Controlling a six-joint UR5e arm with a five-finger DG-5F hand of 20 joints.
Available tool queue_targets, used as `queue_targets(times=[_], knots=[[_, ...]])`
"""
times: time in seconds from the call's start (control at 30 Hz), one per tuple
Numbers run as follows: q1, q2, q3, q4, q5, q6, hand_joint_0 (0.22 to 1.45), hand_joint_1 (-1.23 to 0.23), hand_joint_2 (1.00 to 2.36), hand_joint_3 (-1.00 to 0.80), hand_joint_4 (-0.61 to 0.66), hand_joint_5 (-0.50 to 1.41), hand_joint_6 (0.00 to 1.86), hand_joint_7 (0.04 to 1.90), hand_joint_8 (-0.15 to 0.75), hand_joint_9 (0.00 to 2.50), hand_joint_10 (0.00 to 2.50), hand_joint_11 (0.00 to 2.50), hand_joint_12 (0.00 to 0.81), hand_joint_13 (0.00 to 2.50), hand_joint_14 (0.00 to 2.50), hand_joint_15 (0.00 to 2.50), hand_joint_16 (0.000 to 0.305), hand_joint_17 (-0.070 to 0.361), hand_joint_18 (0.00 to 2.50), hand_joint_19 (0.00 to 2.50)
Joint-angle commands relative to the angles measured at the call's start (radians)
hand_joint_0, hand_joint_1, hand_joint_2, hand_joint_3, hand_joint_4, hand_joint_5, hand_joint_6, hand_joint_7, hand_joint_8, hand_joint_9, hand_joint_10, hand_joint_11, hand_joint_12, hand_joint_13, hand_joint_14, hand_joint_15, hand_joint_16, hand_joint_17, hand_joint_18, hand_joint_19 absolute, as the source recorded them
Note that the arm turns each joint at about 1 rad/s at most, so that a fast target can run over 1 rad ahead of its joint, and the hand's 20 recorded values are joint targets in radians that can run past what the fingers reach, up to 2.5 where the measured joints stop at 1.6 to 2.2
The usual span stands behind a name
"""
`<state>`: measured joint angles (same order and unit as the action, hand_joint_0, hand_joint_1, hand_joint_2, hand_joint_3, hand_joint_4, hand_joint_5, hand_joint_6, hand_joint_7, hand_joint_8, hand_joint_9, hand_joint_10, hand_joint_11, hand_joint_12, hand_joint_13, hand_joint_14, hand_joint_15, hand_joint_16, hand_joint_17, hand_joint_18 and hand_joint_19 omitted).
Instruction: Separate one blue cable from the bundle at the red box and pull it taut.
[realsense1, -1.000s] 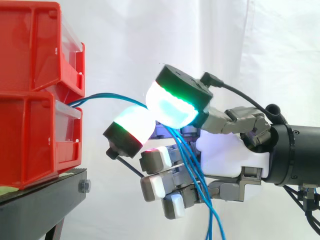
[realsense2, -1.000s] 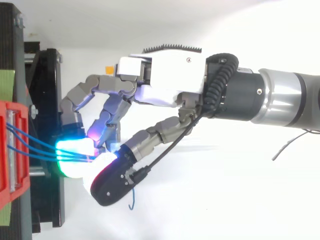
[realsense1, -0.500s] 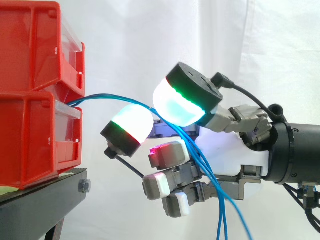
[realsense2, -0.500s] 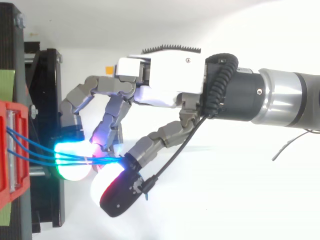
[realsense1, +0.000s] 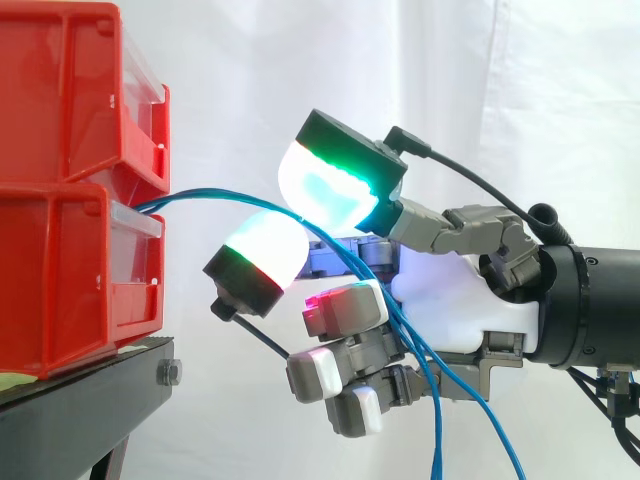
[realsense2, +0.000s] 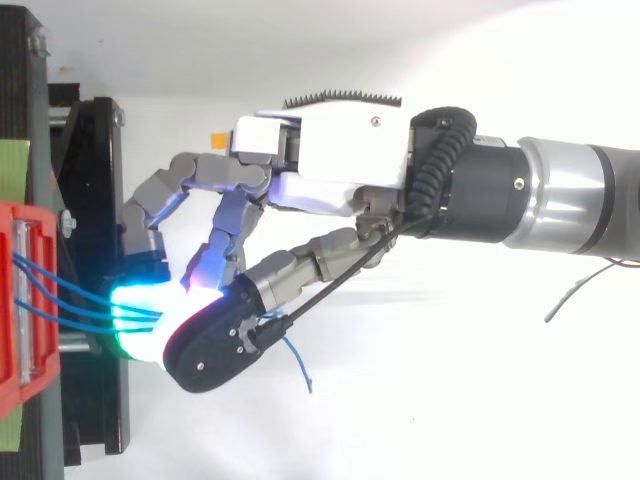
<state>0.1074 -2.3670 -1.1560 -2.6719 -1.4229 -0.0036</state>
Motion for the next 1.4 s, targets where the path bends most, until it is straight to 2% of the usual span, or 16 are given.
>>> queue_targets(times=[0.0,0.1,0.23,0.33,0.5,0.67,0.77,0.87,0.9,1.0,1.07,1.37], knots=[[0.000,0.000,0.002,0.000,-0.001,0.000,0.68,-0.83,1.01,-0.40,0.03,-0.14,0.90,1.04,0.338,1.26,0.01,1.12,0.370,1.09,0.02,0.81,0.043,0.097,1.02,0.86],[0.000,0.000,0.005,-0.002,-0.001,0.000,0.73,-0.89,1.01,-0.39,-0.03,-0.14,0.91,1.08,0.332,1.24,0.01,1.12,0.369,1.09,0.03,0.80,0.043,0.097,1.04,0.84],[0.000,0.000,0.005,-0.005,-0.001,0.000,0.79,-0.92,1.00,-0.50,-0.11,-0.14,0.93,1.08,0.325,1.26,0.01,1.13,0.359,1.09,0.02,0.80,0.042,0.095,1.05,0.85],[0.000,0.000,0.005,-0.005,-0.002,0.000,0.79,-0.95,1.00,-0.50,-0.13,-0.14,0.95,1.12,0.323,1.27,0.01,1.14,0.356,1.11,0.03,0.82,0.043,0.096,1.08,0.85],[0.000,0.000,0.005,-0.011,-0.016,0.000,0.67,-1.02,1.00,-0.50,0.01,-0.11,0.94,1.05,0.324,1.30,0.01,1.16,0.359,1.14,0.03,0.89,0.042,0.095,1.09,0.89],[0.000,0.000,0.005,-0.011,-0.016,0.000,0.58,-1.03,1.00,-0.50,0.03,-0.11,0.94,1.03,0.325,1.31,0.01,1.16,0.364,1.15,0.03,0.89,0.044,0.098,1.10,0.90],[0.000,0.000,0.007,-0.011,-0.016,0.000,0.54,-1.02,1.00,-0.50,0.03,-0.11,0.94,1.01,0.328,1.32,0.02,1.15,0.375,1.15,0.03,0.90,0.045,0.101,1.10,0.90],[0.000,0.000,0.005,-0.011,-0.018,0.000,0.49,-0.89,1.00,-0.50,0.06,-0.10,0.92,0.98,0.343,1.34,0.01,1.13,0.392,1.17,0.03,0.88,0.048,0.109,1.12,0.88],[0.000,0.000,0.007,-0.011,-0.019,0.000,0.47,-0.76,1.00,-0.50,0.07,-0.10,0.91,0.99,0.354,1.36,0.01,1.13,0.400,1.18,0.02,0.88,0.051,0.114,1.13,0.88],[0.000,0.000,0.007,-0.011,-0.019,0.000,0.49,-0.61,1.00,-0.50,0.08,-0.11,0.90,0.98,0.354,1.38,0.01,1.13,0.395,1.19,0.02,0.88,0.050,0.111,1.11,0.88],[0.000,0.000,0.007,-0.011,-0.019,0.000,0.51,-0.59,1.00,-0.50,0.07,-0.11,0.89,0.99,0.347,1.38,0.01,1.13,0.390,1.18,0.02,0.89,0.048,0.107,1.10,0.90],[0.000,0.000,0.013,-0.014,-0.025,-0.001,0.66,-0.81,1.00,-0.50,0.04,-0.11,0.90,1.12,0.327,1.40,0.01,1.19,0.361,1.19,0.03,0.90,0.042,0.095,1.10,0.91]])
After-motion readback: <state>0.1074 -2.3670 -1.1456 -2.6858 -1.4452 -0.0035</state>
